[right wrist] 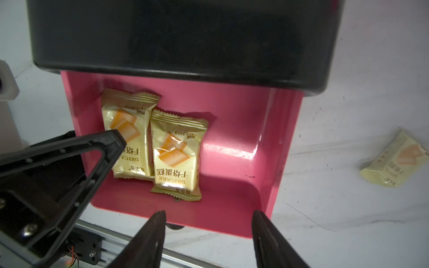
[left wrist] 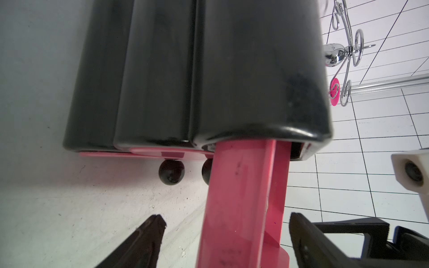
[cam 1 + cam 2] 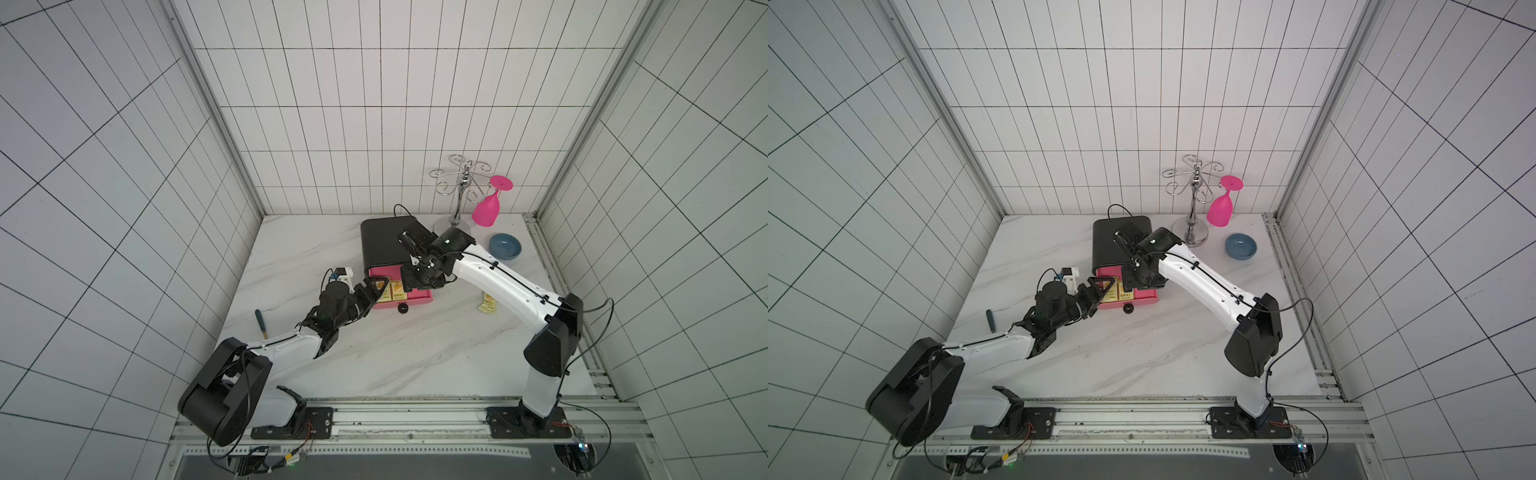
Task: Take the cookies out of the drawer
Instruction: Pick up the cookie from the drawer.
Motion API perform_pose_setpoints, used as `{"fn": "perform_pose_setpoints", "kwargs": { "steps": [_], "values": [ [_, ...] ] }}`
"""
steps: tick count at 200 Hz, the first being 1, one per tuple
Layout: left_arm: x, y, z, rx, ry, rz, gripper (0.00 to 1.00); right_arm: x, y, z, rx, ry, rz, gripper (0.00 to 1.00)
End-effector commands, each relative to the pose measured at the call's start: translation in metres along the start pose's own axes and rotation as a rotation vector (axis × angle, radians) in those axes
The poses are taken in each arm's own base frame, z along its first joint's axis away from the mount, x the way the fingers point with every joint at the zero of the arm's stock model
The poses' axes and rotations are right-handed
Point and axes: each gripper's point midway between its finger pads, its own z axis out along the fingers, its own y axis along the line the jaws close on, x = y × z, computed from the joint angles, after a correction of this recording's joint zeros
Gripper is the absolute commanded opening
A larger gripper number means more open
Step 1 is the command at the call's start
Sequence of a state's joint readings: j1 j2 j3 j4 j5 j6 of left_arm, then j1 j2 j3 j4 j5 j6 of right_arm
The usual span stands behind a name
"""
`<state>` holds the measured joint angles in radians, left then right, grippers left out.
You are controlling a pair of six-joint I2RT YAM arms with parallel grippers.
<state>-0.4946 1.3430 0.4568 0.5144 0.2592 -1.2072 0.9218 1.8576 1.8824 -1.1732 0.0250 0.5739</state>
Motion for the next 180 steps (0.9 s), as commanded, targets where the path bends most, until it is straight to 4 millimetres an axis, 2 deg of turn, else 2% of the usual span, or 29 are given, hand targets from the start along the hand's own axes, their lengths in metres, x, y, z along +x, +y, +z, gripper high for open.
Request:
{"fn": "perform_pose_setpoints", "kwargs": {
  "steps": [1, 54, 180],
  "values": [
    [-0.006, -0.010, 0.002, 0.022, -0.014, 0.007, 0.88, 0.001, 0.010, -0.007, -0.002, -0.001, -0.002, 0.62],
    [-0.006, -0.010, 0.002, 0.025, -0.017, 0.006, 0.88, 0.007, 0.024, 0.009, 0.000, 0.027, -0.023, 0.62],
    [-0.009, -0.006, -0.002, 0.031, -0.025, -0.001, 0.89, 0.005, 0.022, 0.050, 0.075, 0.069, -0.043, 0.64]
  ]
}}
